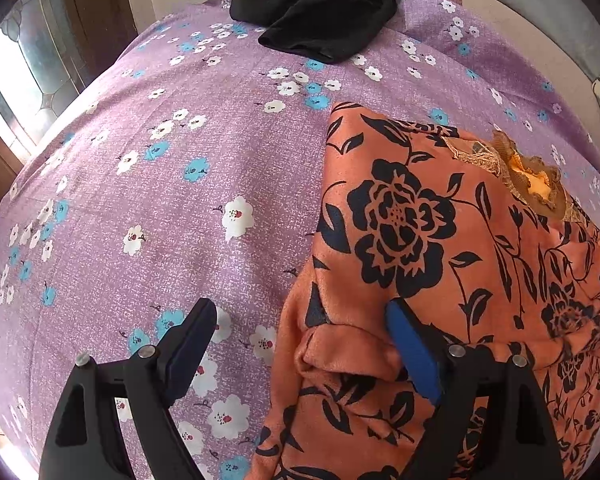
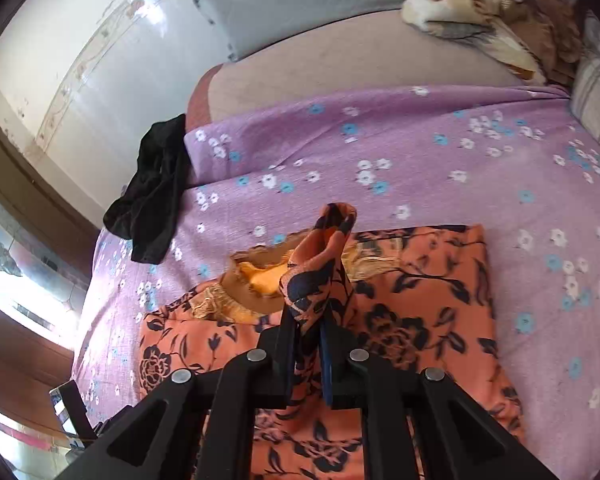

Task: Fold small clothes

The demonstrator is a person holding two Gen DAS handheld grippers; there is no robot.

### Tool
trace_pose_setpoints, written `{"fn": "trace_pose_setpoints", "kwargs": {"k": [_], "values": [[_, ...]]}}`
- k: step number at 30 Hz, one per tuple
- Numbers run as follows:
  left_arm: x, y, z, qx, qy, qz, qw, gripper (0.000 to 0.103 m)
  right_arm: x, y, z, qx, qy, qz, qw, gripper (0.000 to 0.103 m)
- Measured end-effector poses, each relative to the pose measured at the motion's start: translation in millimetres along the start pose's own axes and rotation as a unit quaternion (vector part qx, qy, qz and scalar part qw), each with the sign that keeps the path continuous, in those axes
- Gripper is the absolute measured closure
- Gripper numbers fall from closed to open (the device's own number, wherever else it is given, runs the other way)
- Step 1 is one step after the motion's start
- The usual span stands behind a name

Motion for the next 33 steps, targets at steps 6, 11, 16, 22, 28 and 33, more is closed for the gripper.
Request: {"fn": "trace_pose_setpoints", "kwargs": {"k": [6, 11, 16, 22, 28, 33], "values": [[2.6, 4.6, -4.4, -0.019, -0.021, -0.021, 0.9994, 0.015, 67.7, -15.2, -91.6, -0.016, -0.100, 0.072, 0.992, 0.081], [4.5, 22.7, -1.8, -0.045, -0.033, -0.065, 0.9964, 0.015, 114.6, -8.3, -137.5, -0.084, -0.241, 0.059, 0.965, 0.064], [-4.5, 78.0, -12.5, -0.088, -0.072, -0.210, 0.9712, 0.015, 106.1, 25.1, -129.0, -0.103, -0.196, 0.010, 0.975, 0.058], [1.4, 116.4, -45.9, -0.005, -0.057, -0.242, 0.9685, 0.015, 67.5, 49.8, -77.4, -0.077, -0.058, -0.032, 0.995, 0.058], [22.2, 121.7, -95.4, 0.025, -0.111, -0.224, 0.9680, 0.015, 41.3, 43.8, -38.3, -0.078, 0.018, -0.039, 0.996, 0.058], [20.4, 103.2, -122.6, 0.031, -0.102, -0.171, 0.9796, 0.015, 40.2, 15.1, -31.3, -0.075, 0.041, -0.011, 0.996, 0.058]]}}
Point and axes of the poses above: each gripper's, at about its wrist camera, not at the fingertips, and y roughly against the way its jaws point, z to its left, x to its underside, the point moved 8 cm from there along -y, roughly the way its jaws point, and after that the axes turned 14 degrees about y, right-handed, at the moved point
